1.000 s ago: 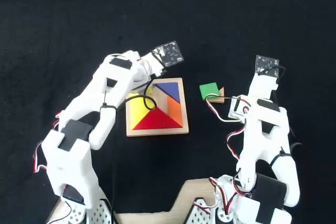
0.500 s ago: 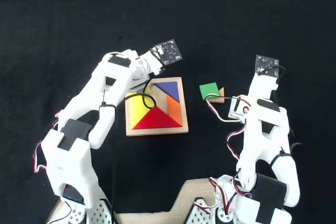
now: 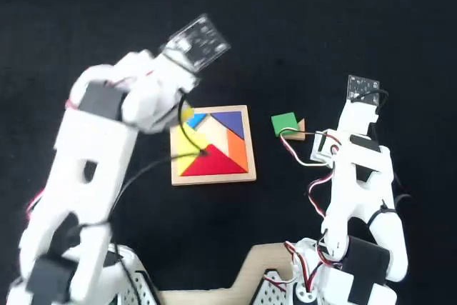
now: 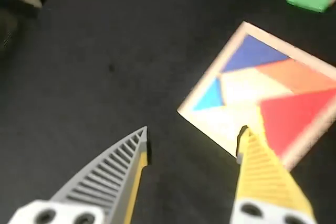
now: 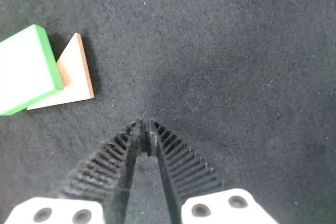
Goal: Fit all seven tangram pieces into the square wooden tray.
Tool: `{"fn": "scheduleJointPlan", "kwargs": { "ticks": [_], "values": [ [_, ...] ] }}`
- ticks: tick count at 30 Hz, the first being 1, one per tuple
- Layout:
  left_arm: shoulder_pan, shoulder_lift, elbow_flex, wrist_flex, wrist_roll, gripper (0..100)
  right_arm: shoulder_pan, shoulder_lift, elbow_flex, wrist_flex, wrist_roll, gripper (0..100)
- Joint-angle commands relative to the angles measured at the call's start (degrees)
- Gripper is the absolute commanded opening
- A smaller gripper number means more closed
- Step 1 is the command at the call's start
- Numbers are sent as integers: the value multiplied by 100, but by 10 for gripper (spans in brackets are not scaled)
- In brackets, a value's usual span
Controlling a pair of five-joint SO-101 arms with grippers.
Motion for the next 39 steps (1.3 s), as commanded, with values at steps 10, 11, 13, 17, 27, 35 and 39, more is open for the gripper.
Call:
{"fn": "scheduleJointPlan", "kwargs": {
  "ticks": [10,11,13,17,27,35,39],
  "values": [
    [-2967,-2980,2923,492,1653,274,-378,-1314,-1191,1785,888,107],
    [-3143,-3024,3169,457,1653,274,-510,-1490,-1200,1829,1037,132],
    [-3389,-3015,3785,97,1662,274,-826,-1763,-1191,1829,1433,164],
    [-3635,-3007,5226,-1178,1864,274,-1459,-1851,-1218,1802,1925,148],
    [-3635,-3077,7020,-3042,2541,274,-1697,-215,-1385,862,1556,243],
    [-3618,-3059,7037,-3086,2549,274,-2356,1130,-2475,1196,1178,279],
    [-3618,-3059,7037,-3086,2549,274,-2321,1473,-2897,1398,1354,279]
  ]
}}
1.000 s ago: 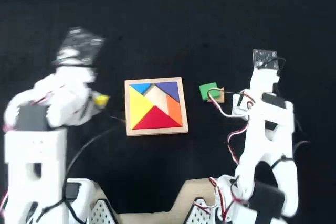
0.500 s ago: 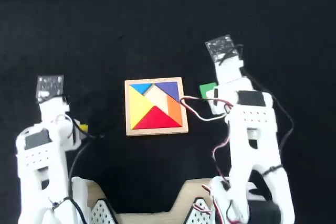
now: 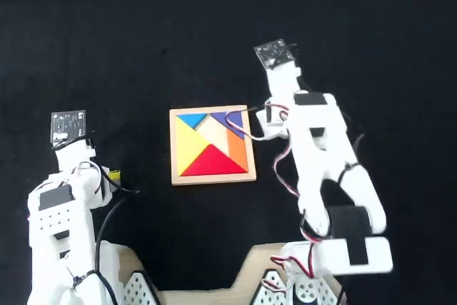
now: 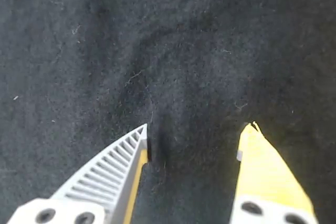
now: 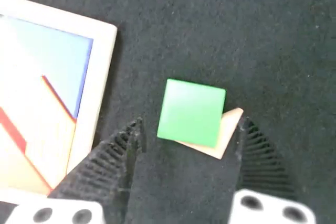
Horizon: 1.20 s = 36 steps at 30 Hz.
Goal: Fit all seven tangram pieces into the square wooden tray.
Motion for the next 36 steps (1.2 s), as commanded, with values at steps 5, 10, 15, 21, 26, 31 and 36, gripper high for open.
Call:
{"fn": "scheduleJointPlan", "kwargs": {
  "ticks": [5,10,15,21,26,31,36],
  "values": [
    [13,-44,-66,-70,53,274,97,338,-532,132,132,239],
    [127,-53,-31,-70,62,274,97,523,-567,105,141,198],
    [127,-62,-31,-70,62,274,273,857,-866,123,132,224],
    [127,-70,-31,-70,62,274,431,1218,-1156,141,123,226],
    [127,-79,-31,-70,62,274,431,1349,-1209,132,132,226],
    [127,-79,-22,-70,62,274,431,1262,-1560,668,97,283],
    [127,-79,-22,-70,62,274,422,1112,-1798,914,141,301]
  ]
}}
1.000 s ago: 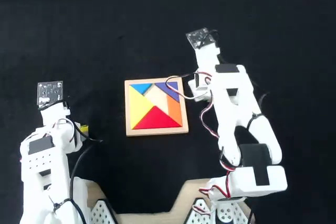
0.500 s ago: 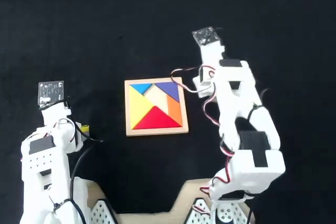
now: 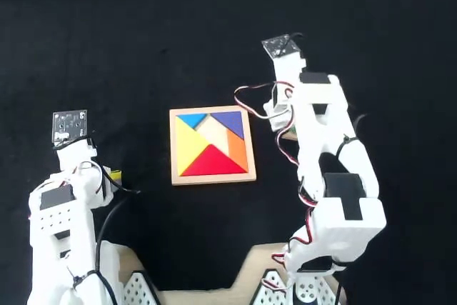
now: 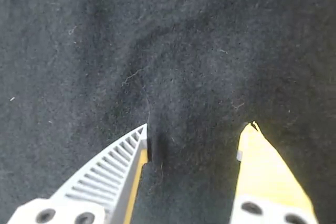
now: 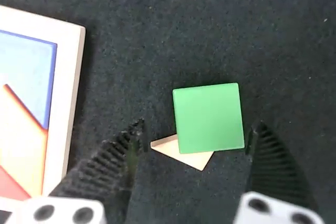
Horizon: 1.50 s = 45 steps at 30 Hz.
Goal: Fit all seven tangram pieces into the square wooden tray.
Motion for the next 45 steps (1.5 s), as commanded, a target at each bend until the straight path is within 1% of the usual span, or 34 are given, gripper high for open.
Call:
{"fn": "scheduleJointPlan", "kwargs": {
  "ticks": [1,5,13,17,20,22,25,27,31,39,42,45],
  "values": [
    [66,-79,-22,-70,26,274,97,-233,-347,79,97,292],
    [66,-79,-22,-70,26,274,141,-40,-374,79,475,283],
    [66,-79,-22,-70,26,274,158,620,-866,149,484,283],
    [66,-79,-22,-70,26,274,316,813,-1147,510,484,283],
    [66,-79,-22,-70,26,274,413,919,-1279,580,484,281],
    [66,-79,-22,-70,26,274,396,998,-1279,563,484,243],
    [66,-79,-22,-70,26,274,387,1095,-1367,563,484,133],
    [66,-79,-22,-70,26,274,422,1147,-1455,563,484,80],
    [66,-79,-22,-70,26,274,387,1262,-1499,563,492,67],
    [66,-79,-22,-70,26,274,413,1165,-1543,466,475,64],
    [66,-79,-22,-70,18,274,431,734,-1719,905,448,64],
    [66,-79,-13,-70,18,274,387,-22,-1868,1468,440,64]
  ]
}}
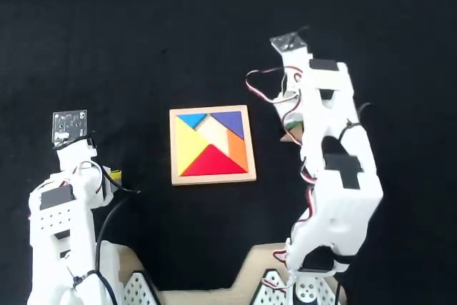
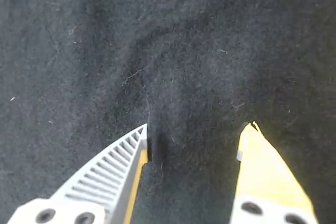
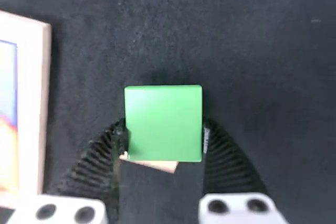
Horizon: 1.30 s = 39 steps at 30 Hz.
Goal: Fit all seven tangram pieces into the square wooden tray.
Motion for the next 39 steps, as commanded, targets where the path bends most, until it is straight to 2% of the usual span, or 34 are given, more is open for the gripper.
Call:
{"fn": "scheduleJointPlan", "kwargs": {
  "ticks": [1,4,7,14,17,20,24,30,39],
  "values": [
    [66,-79,-13,-70,18,274,18,-1174,-382,580,-18,64],
    [66,-79,-13,-70,18,274,-202,-1956,-92,870,-18,64],
    [66,-79,-13,-70,18,274,-730,-2589,664,730,0,64],
    [22,-79,-13,-53,18,274,-2163,-3881,3231,-1266,-18,64],
    [22,-79,-13,-35,18,274,-2549,-4110,3837,-1846,-105,64],
    [22,-79,-13,-53,18,274,-2637,-3820,3714,-1934,-176,63],
    [31,-79,-13,-70,9,274,-2655,-2853,2800,-1600,-176,63],
    [31,-79,-13,-70,-9,274,-3059,-1358,1640,-1240,-167,63],
    [22,-79,-13,-53,-18,274,-2857,-1068,1068,-1240,-167,63]
  ]
}}
